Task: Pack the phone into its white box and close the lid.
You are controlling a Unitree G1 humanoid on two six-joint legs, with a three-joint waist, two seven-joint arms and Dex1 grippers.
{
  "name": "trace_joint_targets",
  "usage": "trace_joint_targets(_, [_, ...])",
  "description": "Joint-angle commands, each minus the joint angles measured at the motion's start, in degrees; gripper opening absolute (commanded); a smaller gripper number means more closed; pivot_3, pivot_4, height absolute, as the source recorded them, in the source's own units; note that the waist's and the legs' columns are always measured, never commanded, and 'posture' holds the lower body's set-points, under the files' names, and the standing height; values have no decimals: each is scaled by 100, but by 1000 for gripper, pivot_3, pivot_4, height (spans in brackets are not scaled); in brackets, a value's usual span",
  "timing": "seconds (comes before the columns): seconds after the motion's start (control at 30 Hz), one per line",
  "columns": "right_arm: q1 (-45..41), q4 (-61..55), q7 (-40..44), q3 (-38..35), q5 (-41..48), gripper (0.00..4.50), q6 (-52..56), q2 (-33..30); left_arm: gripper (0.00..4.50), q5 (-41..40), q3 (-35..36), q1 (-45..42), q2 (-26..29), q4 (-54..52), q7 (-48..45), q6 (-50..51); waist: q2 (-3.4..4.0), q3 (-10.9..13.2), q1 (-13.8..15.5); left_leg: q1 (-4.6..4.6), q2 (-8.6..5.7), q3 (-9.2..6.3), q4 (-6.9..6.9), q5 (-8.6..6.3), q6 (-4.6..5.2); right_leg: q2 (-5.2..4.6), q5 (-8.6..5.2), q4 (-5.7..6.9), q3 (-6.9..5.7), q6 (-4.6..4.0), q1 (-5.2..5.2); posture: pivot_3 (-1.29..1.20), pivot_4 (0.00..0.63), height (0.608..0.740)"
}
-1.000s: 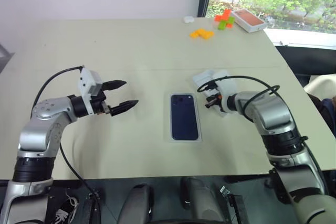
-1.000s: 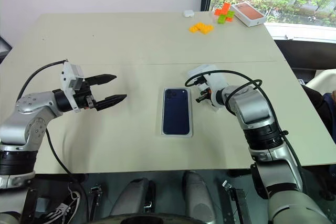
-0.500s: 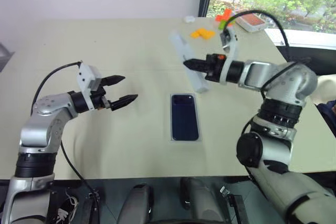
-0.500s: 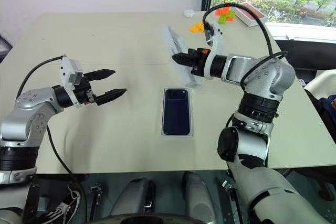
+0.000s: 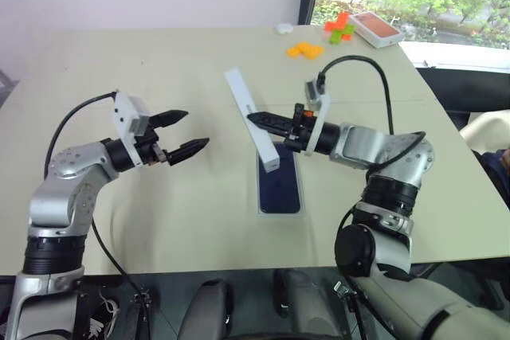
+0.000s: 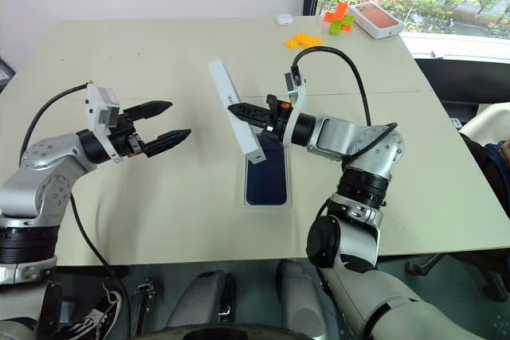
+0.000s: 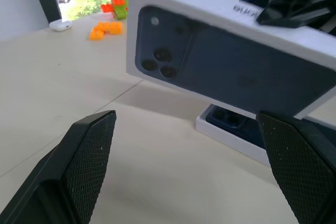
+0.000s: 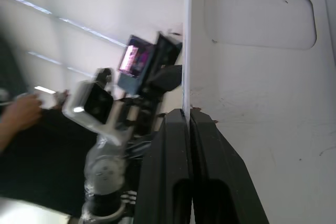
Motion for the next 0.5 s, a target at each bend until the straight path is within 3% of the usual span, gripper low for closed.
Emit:
trace_joint_targets(0.03, [52,30,-587,-93,672,79,39,223,4500,-128,144,-9,39,-232,33,11,0,0,-3,0,2,0,0,0,0,2,0,0,0,0,0,0,150,740])
trace_joint_targets(0.23, [623,-148,-1783,102,1731,79,-156,684,4500,-225,175,78,52,-372,75,87,2,1,-7,-4,2,0,-1,0,1,3,0,-3,0,1,0,0,150,740])
trace_joint_targets(0.5, [1366,-400,-3621,1215,3732,79,-1706,421,4500,-157,32,313,-43,-457,149,23,1,1,-111,-3,1,0,-1,0,1,2,-1,-5,1,2,0,0,150,740])
